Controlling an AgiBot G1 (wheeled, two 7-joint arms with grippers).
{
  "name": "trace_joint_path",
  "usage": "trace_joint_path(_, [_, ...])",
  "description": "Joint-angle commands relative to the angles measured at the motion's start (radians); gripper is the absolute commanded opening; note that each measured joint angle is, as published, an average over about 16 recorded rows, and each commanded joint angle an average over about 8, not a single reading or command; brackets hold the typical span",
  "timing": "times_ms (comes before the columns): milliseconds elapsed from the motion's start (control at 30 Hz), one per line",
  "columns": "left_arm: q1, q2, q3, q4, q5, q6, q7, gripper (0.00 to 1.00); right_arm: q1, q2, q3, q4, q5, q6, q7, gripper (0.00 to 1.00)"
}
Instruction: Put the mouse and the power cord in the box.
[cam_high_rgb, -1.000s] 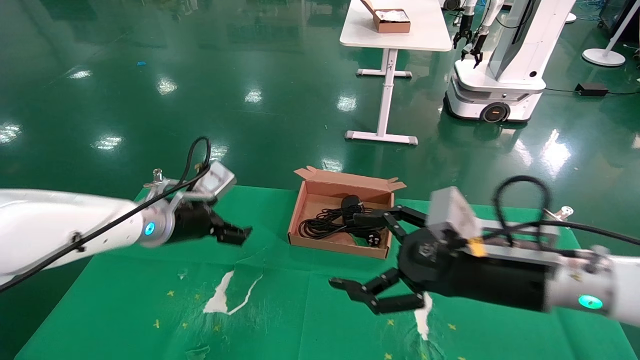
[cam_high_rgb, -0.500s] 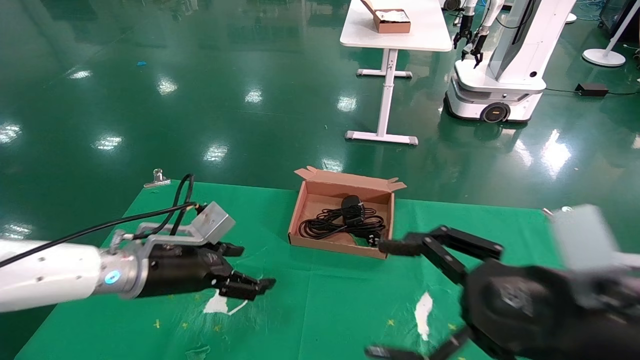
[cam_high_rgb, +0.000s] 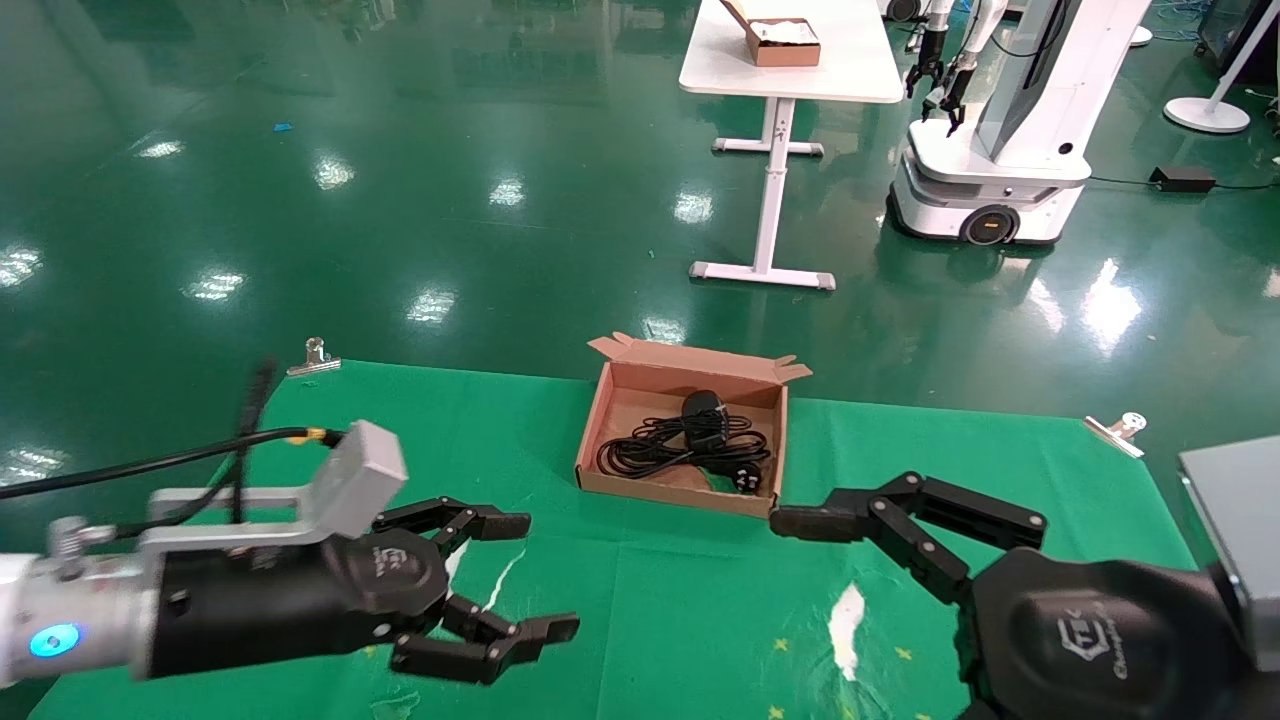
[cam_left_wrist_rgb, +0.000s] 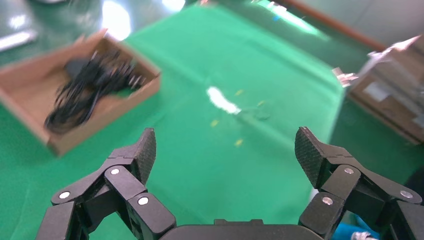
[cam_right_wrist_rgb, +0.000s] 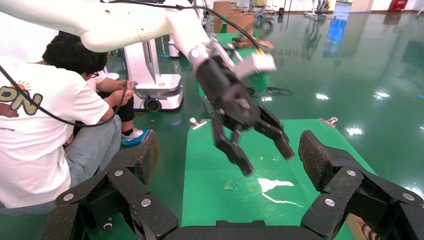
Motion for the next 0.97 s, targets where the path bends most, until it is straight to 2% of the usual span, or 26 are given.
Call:
trace_joint_path(33, [0.023, -0.019, -0.032, -0.015, -0.059, 0.03, 0.043, 1.0, 0.0, 0.0, 0.0, 0.0, 0.0, 0.0, 0.0, 1.0])
trace_joint_path(333, [0.127, -0.105, -0.176, -0.079, -0.323, 0.163, 0.233, 1.0, 0.0, 0.0, -0.001, 0.0, 0.001, 0.0, 0.0, 1.0])
trace_joint_path(533, [0.174, -0.144, -0.243, -0.109, -0.45, 0.225, 0.315, 1.0, -0.001, 0.001, 0.0, 0.001, 0.002, -0.001, -0.001, 1.0])
trace_joint_path(667, [0.188, -0.155, -0.261, -0.118, -0.487, 0.242, 0.331, 1.0, -0.001, 0.002, 0.001, 0.001, 0.003, -0.001, -0.001, 1.0])
trace_joint_path(967, [0.179, -0.148, -0.248, -0.112, -0.461, 0.23, 0.319, 1.0, -0.001, 0.002, 0.0, 0.001, 0.002, -0.001, -0.001, 1.0])
